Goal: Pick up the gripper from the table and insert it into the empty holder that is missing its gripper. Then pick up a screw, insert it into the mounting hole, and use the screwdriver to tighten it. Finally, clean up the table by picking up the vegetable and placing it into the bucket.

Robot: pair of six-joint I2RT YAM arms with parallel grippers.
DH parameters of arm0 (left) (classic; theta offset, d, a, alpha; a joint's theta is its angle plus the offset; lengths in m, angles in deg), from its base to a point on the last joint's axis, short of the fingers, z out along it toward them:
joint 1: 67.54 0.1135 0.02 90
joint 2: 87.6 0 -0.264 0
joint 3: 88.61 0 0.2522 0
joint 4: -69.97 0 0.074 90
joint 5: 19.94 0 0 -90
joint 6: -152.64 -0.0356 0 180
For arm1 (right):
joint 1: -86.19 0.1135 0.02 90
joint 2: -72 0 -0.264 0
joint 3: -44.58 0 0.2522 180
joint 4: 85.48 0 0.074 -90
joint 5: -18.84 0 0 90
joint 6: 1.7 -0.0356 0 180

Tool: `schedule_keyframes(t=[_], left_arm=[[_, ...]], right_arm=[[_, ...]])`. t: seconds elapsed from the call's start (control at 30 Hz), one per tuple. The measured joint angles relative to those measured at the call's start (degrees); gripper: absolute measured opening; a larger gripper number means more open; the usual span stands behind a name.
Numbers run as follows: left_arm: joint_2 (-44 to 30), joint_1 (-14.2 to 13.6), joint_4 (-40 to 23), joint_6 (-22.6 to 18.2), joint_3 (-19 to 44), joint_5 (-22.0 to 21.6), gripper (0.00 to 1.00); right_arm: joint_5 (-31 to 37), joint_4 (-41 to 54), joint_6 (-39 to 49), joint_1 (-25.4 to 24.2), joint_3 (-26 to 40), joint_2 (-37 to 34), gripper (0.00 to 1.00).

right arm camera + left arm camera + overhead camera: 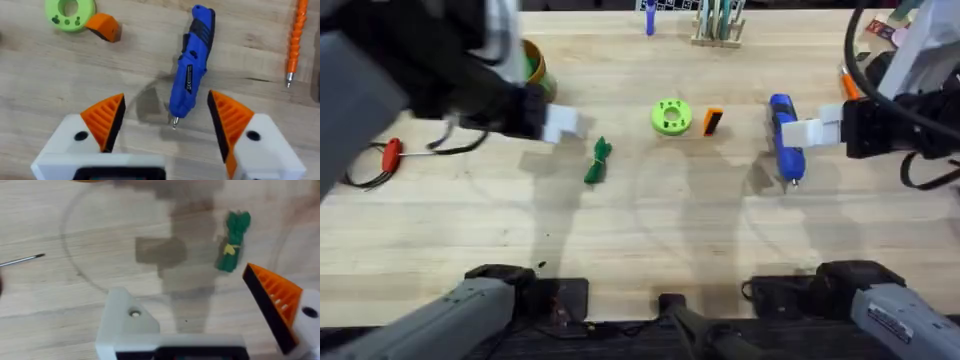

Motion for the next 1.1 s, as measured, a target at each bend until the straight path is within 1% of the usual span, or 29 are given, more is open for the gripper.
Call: schedule_keyframes(t=[0.13,0.2,0.27,0.3,0.33,0.47,0.67,0.73,0.87,1.03,1.1], left_arm=[[-6.16,-5.85,-0.92,0.89,0.00,0.57,0.985],[-9.27,-7.58,-0.84,1.47,0.00,1.07,0.985],[-11.95,-8.47,-0.17,1.93,0.00,1.49,0.985],[-13.34,-8.83,0.52,2.31,0.00,1.68,0.985],[-16.99,-9.67,2.99,2.99,0.00,2.32,0.985],[-20.95,-10.95,6.70,3.16,-0.02,2.93,0.985],[-25.79,-13.26,7.92,2.51,0.00,2.96,0.987],[-27.09,-13.70,8.30,2.32,-0.02,2.99,0.991],[-28.46,-13.75,9.29,2.29,-0.02,3.00,0.979],[-28.54,-13.71,9.49,2.27,-0.02,2.98,0.898],[-28.53,-13.71,9.49,2.31,-0.02,2.98,0.800]], right_arm=[[0.00,-0.07,0.01,0.00,0.00,0.00,0.992],[0.00,-0.09,0.00,0.00,0.00,0.00,0.991],[0.00,-0.09,0.01,0.00,0.00,0.00,0.990],[0.00,-0.09,0.01,0.00,0.00,0.00,0.990],[0.00,-0.09,0.01,0.00,0.00,0.00,0.991],[0.00,-0.09,-0.01,0.00,0.00,0.00,0.991],[0.00,-0.09,0.01,0.00,0.00,0.00,0.992],[0.00,-0.07,0.01,0.00,0.00,0.00,0.991],[0.00,-0.07,0.01,0.00,0.00,0.00,0.991],[0.00,-0.07,0.01,0.00,0.01,0.00,0.991],[0.00,-0.07,0.01,0.00,0.00,0.00,0.990]])
